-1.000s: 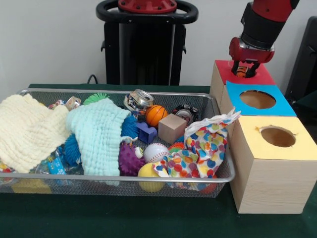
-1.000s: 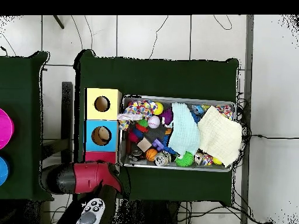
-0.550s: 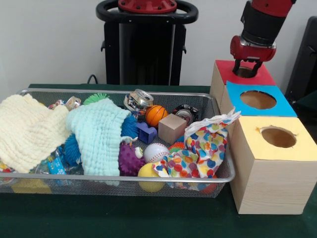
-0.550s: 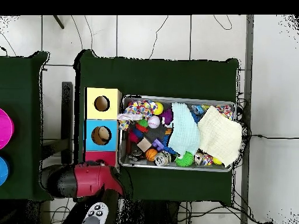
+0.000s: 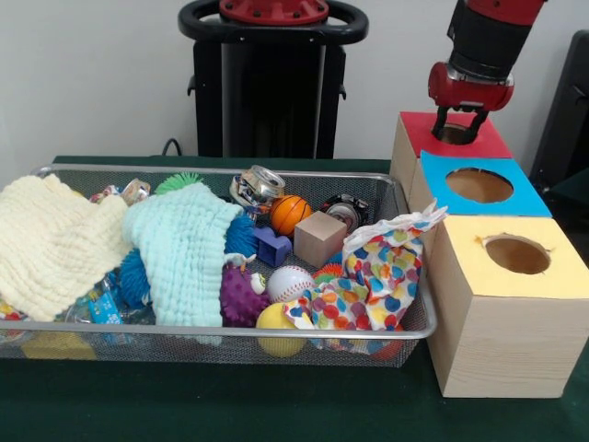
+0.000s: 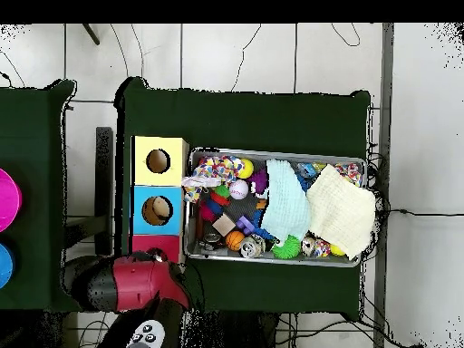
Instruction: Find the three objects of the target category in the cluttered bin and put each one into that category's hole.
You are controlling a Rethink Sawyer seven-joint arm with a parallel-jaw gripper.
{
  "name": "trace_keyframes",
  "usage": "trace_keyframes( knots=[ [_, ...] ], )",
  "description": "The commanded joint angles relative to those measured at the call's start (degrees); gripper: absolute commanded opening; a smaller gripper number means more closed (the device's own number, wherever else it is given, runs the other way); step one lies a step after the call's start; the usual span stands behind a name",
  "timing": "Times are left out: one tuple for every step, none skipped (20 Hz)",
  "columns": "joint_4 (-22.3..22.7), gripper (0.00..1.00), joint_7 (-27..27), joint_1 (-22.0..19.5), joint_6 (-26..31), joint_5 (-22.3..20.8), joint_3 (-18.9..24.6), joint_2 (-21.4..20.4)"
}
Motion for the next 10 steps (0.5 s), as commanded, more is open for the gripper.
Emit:
trace_keyframes(
  knots=[
    [-7.1, 1.00, 9.7, 0.9, -4.1, -1.8, -1.8, -0.9],
    [-7.6, 1.00, 9.2, 0.6, -3.2, -2.2, -2.4, -0.6],
    [-7.9, 1.00, 9.0, 0.7, -2.6, -2.5, -3.2, -0.3],
    [-8.2, 1.00, 8.7, 0.8, -2.1, -2.7, -4.1, 0.1],
    [-7.6, 1.00, 8.3, 0.3, -2.5, -2.8, -3.8, -0.5],
    [-6.3, 1.00, 8.8, -0.4, -5.6, -2.5, -2.8, -2.3],
    [-5.0, 1.00, 9.2, -1.2, -8.6, -2.1, -1.8, -4.1],
    [-4.2, 1.00, 9.3, -1.7, -10.9, -2.3, -1.0, -5.6],
    [-4.1, 1.00, 9.4, -1.7, -12.1, -2.6, -0.9, -6.3],
    [-4.3, 1.00, 8.6, -1.6, -10.8, -3.0, -1.1, -6.5]
  ],
)
